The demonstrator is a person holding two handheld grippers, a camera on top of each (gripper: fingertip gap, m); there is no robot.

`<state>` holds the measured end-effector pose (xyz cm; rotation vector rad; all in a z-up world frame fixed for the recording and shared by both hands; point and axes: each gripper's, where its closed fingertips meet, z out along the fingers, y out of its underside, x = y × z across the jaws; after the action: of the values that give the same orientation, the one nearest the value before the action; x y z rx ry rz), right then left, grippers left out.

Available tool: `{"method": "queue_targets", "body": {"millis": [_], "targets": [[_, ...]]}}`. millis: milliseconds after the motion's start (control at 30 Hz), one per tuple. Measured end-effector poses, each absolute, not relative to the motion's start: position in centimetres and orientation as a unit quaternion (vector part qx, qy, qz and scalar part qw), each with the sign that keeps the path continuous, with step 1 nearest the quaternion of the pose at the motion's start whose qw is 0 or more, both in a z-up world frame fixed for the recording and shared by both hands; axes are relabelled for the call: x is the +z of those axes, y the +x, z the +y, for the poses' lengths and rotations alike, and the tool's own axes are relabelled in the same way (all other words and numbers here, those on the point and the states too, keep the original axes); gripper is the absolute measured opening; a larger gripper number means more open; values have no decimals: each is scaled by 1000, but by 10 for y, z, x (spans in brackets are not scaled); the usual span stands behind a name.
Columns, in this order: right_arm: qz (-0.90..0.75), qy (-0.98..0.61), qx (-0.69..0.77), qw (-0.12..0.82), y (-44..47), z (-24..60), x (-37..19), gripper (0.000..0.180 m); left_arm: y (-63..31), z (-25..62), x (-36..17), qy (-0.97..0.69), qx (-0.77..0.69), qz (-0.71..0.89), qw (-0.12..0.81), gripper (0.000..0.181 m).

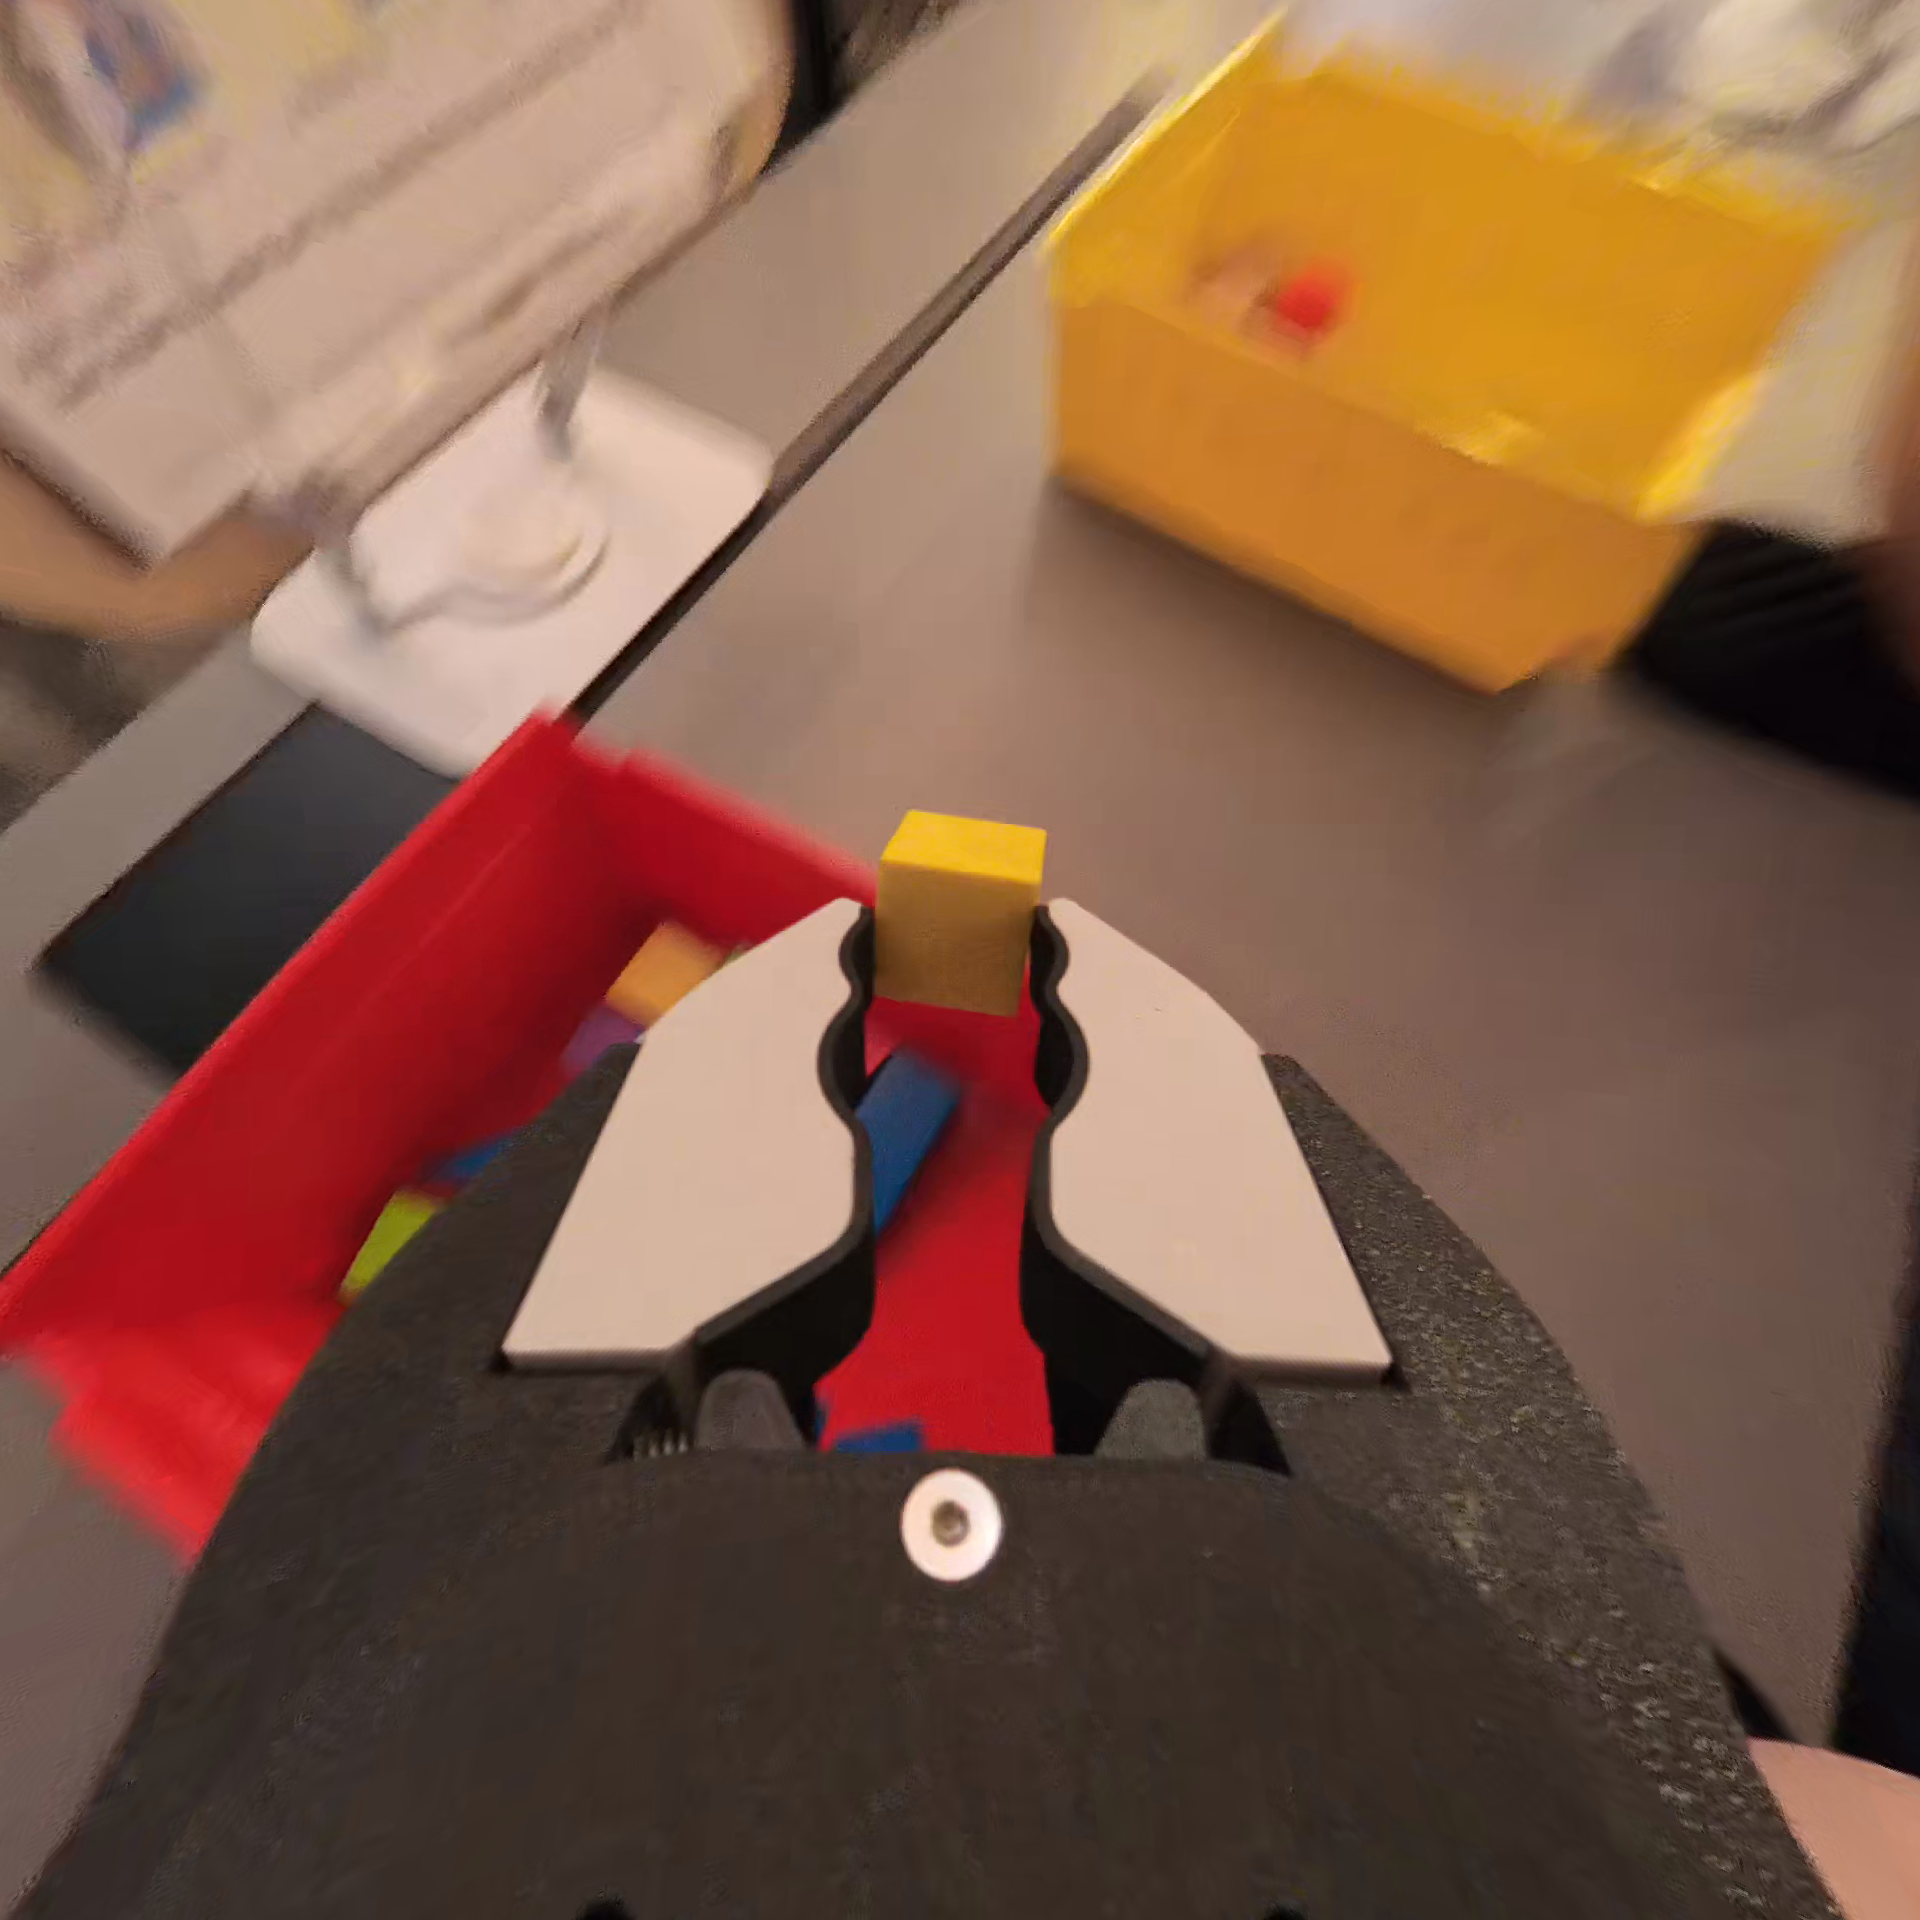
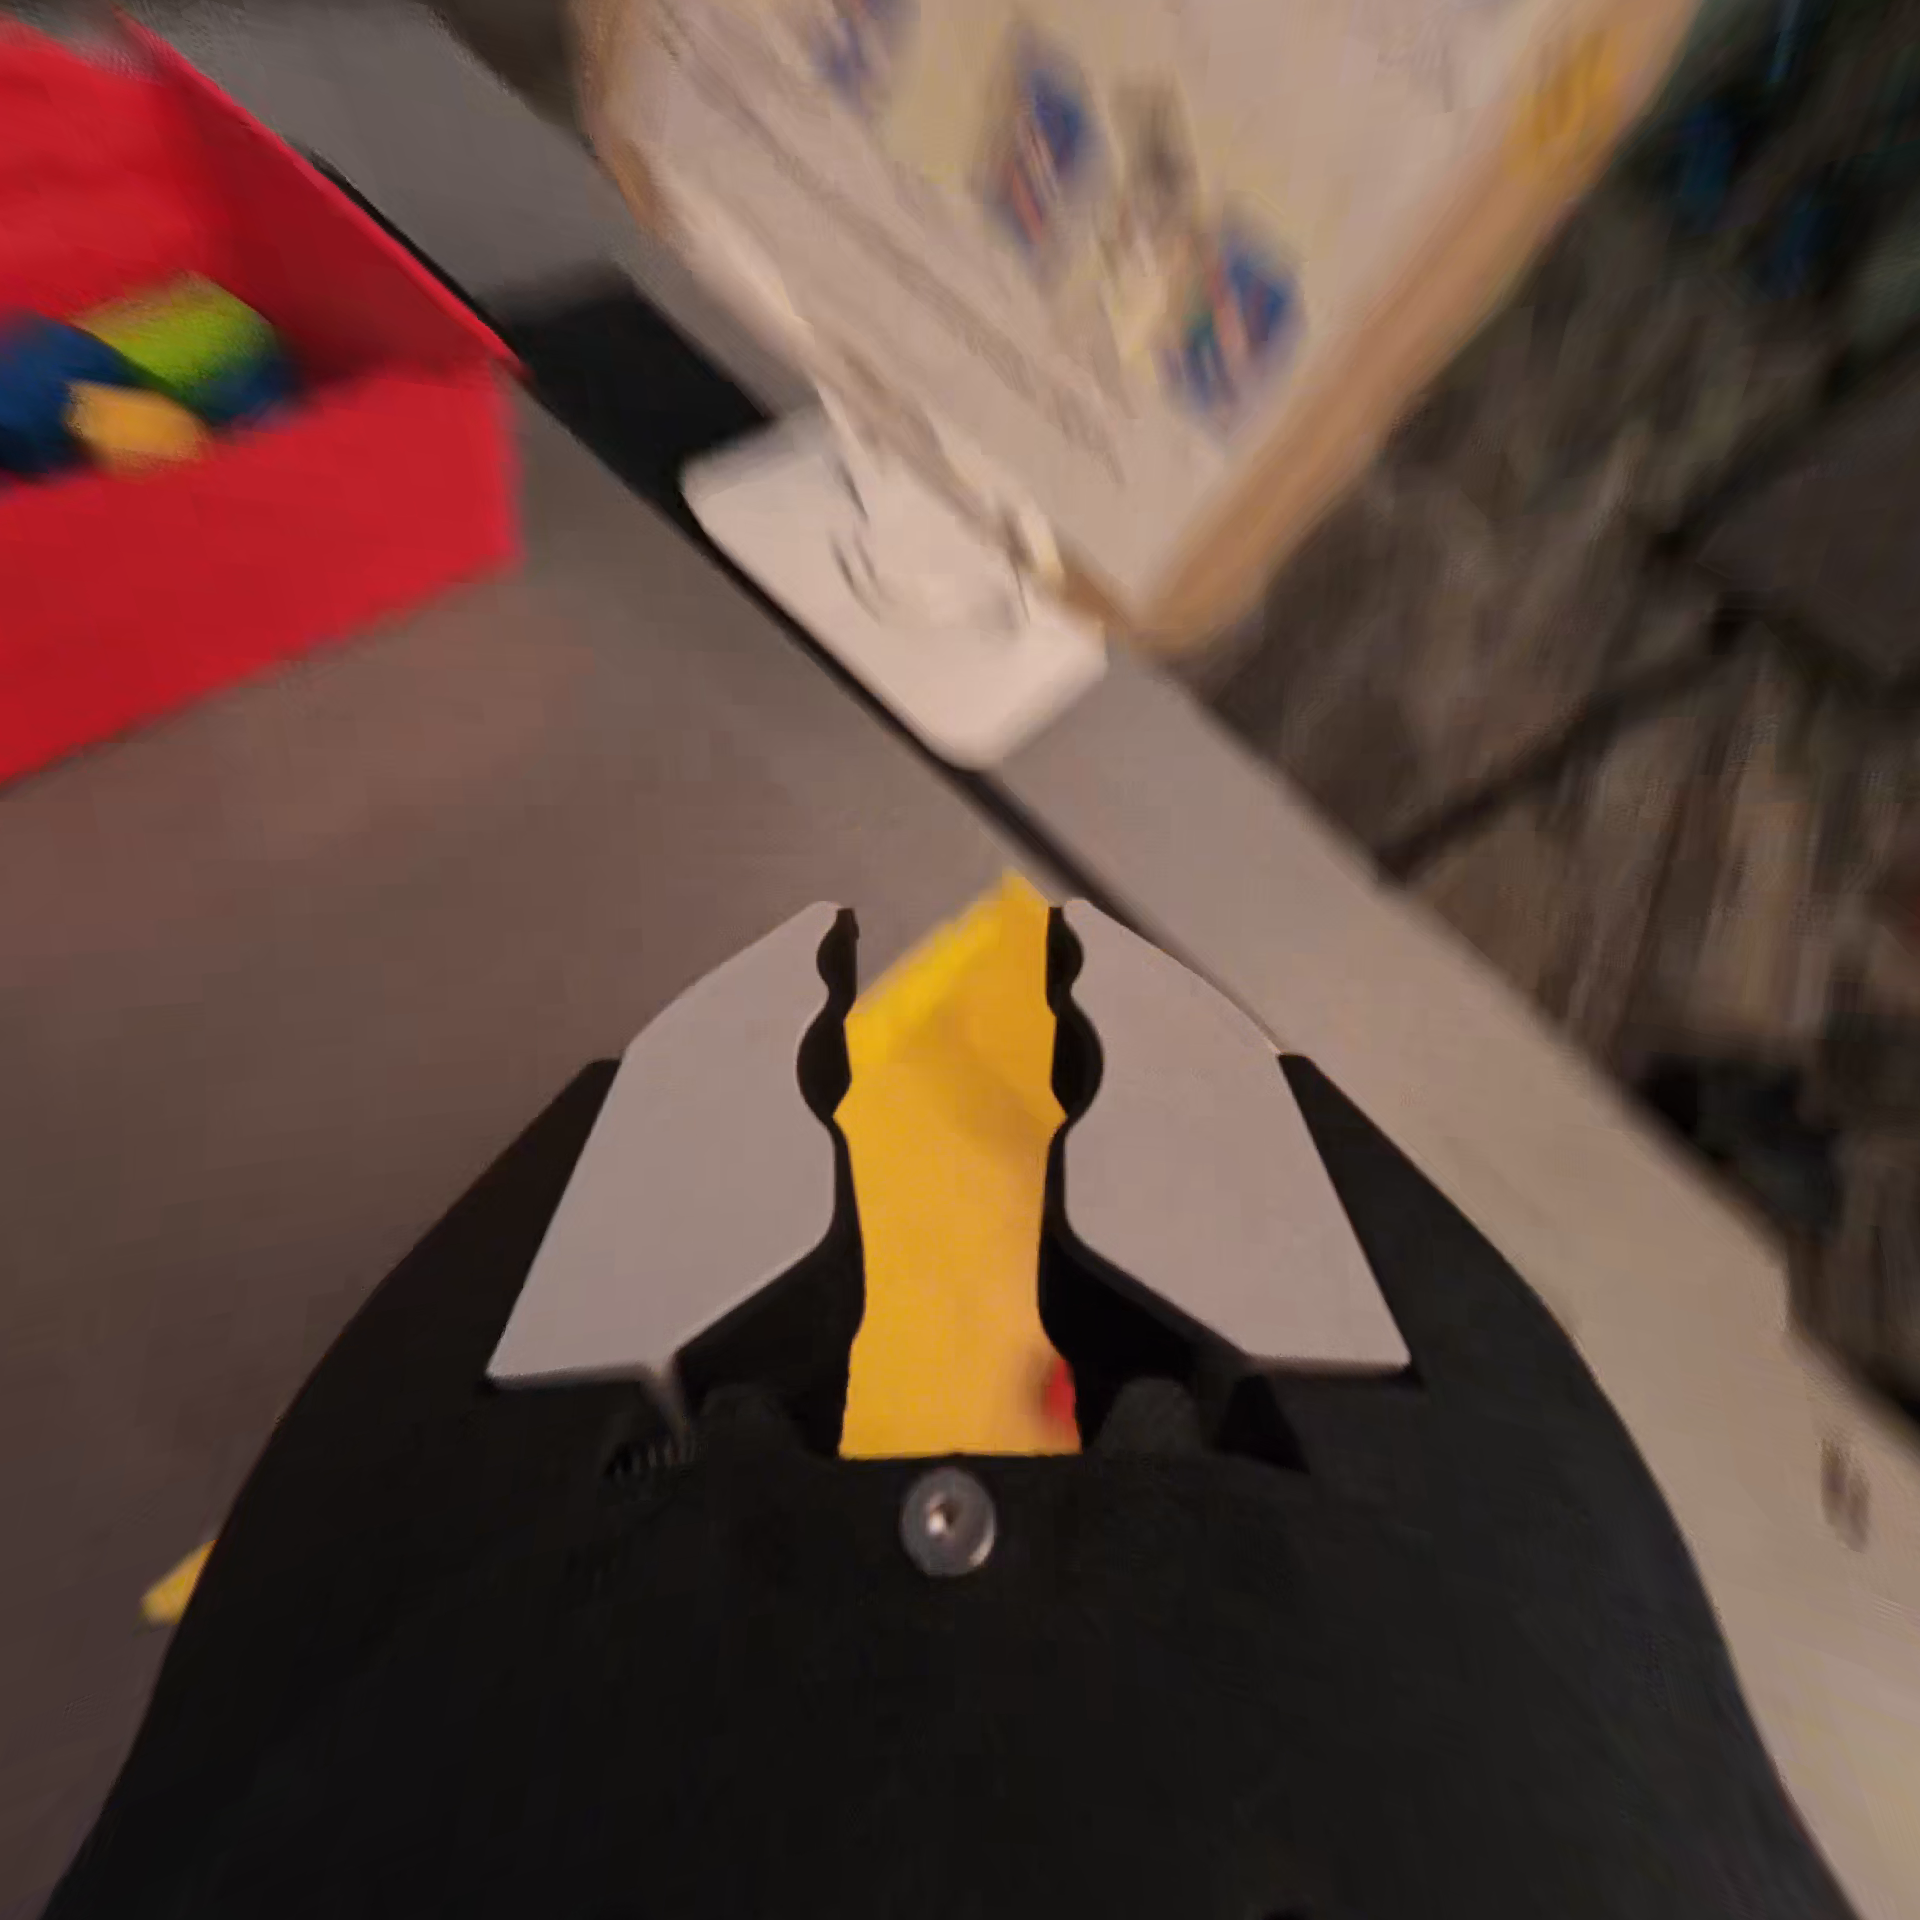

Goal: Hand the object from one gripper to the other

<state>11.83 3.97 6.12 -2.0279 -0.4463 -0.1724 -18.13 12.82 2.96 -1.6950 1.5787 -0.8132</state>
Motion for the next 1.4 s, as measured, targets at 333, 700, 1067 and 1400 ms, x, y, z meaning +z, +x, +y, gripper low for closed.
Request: {"method": "queue_targets", "body": {"millis": [333, 700, 1067, 1400], "targets": [[-470, -473, -105, 738, -88, -9, 130, 54, -114, -2, 128, -475, -622, 568, 253, 28], [-508, -416, -201, 727, -108, -23, 126, 28, -102, -35, 121, -452, -645, 588, 183, 27], [-473, -521, -210, 679, -60, 12, 112, 27, -85, 43, 103, -579, -472, 541, 387, 35], [-335, -780, -238, 471, 109, 27, 54, 27, -127, 154, 77, -721, -148, 397, 548, 48]]}}
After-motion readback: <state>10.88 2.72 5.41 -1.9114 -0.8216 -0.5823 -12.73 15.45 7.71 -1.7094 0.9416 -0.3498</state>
